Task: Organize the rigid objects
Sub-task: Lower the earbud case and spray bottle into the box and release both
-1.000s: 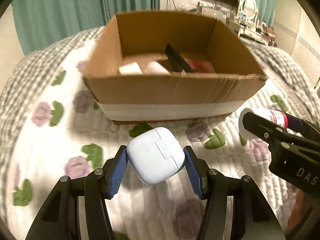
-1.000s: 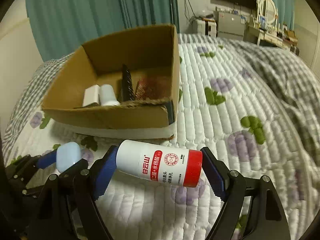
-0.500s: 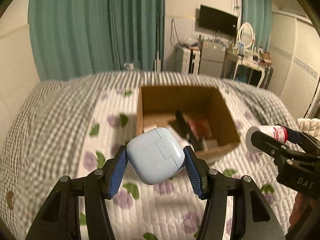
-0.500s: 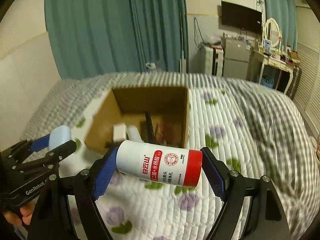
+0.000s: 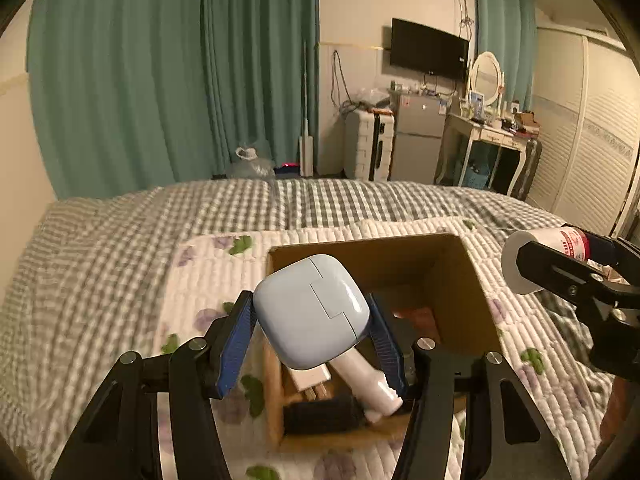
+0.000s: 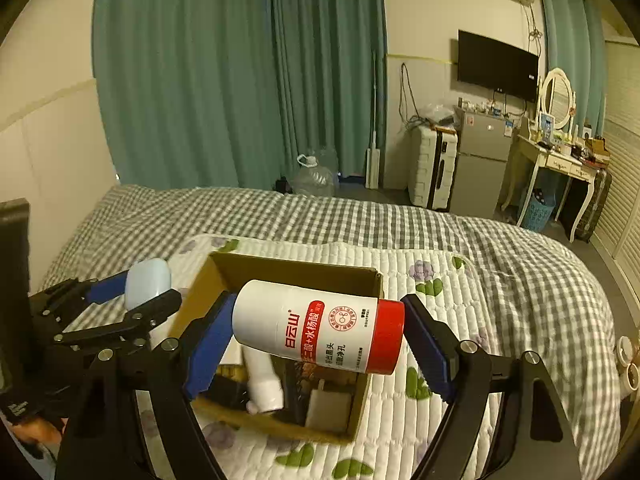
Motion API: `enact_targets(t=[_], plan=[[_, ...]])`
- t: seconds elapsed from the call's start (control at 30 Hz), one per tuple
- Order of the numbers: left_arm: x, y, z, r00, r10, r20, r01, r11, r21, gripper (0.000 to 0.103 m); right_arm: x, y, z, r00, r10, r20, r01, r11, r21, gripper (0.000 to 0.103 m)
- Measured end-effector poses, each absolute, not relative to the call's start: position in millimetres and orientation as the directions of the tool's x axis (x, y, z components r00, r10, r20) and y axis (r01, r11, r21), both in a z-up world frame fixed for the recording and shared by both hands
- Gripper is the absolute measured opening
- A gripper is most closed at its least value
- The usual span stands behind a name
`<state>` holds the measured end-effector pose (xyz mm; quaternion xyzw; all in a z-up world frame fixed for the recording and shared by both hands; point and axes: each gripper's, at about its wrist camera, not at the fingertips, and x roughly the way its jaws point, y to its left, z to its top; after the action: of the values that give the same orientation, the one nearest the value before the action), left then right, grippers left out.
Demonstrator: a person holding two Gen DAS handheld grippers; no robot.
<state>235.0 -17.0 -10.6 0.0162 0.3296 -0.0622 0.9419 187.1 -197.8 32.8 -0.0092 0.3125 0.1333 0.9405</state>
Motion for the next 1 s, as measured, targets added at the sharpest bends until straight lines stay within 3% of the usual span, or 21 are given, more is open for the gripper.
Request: enact_targets(t=[0.37,0.57,0.63,0.77,1.0], plan=[[293.3,-29.0,-67.3,0.734,-0.064,-0.676,0.134,0.99,0.051,0.058,249.5,-204.5,-27.5,0.719,0.242,-0.651,-0.268,0.962,0.062,0.082],[292.6,-38.6,-70.7,0.746,-0.026,-0.665,0.13,0.986,0.108,0.06,255.1,-210.8,-32.4,0.716,0.266,-0.646,-0.272,0.958,0.092,0.082],[290.6,-37.7,-67.9,0.747,-0.035,-0.664,0.128,0.988,0.092,0.069,251.1,-212.0,-31.4,0.716,0.273,-0.643,-0.277,0.956,0.098,0.082],[277.3,-32.3,-56.2,0.76,-0.067,-0.647,0.123,0.992,0.042,0.069,245.0,-211.5,-27.5,0.713,0.274,-0.646,-0.275,0.956,0.102,0.082],[260.2,-29.2,-43.5,0.773,-0.048,-0.632,0.127,0.989,0.081,0.069,257.7,-200.6,-38.5,0.681,0.263,-0.684,-0.27,0.958,0.099,0.082]])
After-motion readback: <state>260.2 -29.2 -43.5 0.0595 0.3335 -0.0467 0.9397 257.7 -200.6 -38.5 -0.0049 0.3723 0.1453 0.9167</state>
